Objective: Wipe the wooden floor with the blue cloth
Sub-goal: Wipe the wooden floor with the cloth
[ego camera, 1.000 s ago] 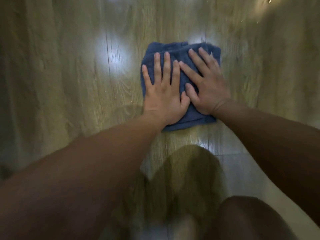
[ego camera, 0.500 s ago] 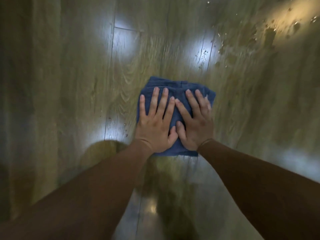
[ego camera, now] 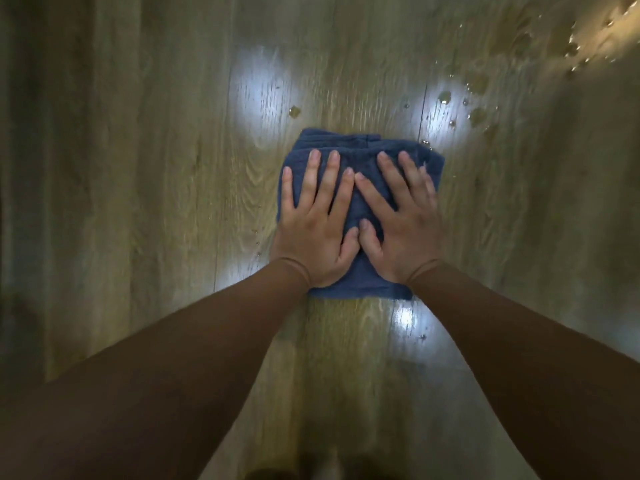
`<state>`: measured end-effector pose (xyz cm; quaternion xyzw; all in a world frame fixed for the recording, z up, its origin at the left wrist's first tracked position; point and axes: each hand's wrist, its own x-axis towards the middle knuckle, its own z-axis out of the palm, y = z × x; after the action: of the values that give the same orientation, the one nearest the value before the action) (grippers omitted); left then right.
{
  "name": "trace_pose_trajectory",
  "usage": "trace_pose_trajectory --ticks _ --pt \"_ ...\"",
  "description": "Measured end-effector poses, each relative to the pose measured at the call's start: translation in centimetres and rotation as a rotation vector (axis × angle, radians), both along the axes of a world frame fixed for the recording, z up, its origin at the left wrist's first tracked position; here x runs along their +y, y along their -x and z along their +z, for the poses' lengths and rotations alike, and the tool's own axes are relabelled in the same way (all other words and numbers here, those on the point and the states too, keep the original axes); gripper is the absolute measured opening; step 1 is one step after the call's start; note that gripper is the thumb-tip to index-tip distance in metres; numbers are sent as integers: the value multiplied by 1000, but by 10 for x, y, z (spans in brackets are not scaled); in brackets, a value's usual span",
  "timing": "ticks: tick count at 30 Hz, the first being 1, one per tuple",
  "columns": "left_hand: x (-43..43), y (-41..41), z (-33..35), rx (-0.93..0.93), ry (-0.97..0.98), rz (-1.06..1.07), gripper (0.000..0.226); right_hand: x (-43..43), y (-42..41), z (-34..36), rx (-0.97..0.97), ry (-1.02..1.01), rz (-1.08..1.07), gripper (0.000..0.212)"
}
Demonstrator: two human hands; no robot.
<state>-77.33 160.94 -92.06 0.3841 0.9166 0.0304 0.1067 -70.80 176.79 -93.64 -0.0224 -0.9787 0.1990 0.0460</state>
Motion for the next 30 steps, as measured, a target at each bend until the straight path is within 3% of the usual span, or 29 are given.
trace_pose_trajectory --ticks 12,23,27,30 --pt "-7 -19 -2 69 68 38 72 -18 -14 8 -86 -68 -105 53" --pt "-114 -157 -4 -22 -85 -132 72 -129 -178 13 -120 -59 -239 53" --pt "-107 -117 -8 -18 -112 -120 72 -115 -137 6 -74 -38 -203 56" --pt "-91 -50 -10 -13 -108 -53 72 -96 -60 5 -65 -24 -183 58"
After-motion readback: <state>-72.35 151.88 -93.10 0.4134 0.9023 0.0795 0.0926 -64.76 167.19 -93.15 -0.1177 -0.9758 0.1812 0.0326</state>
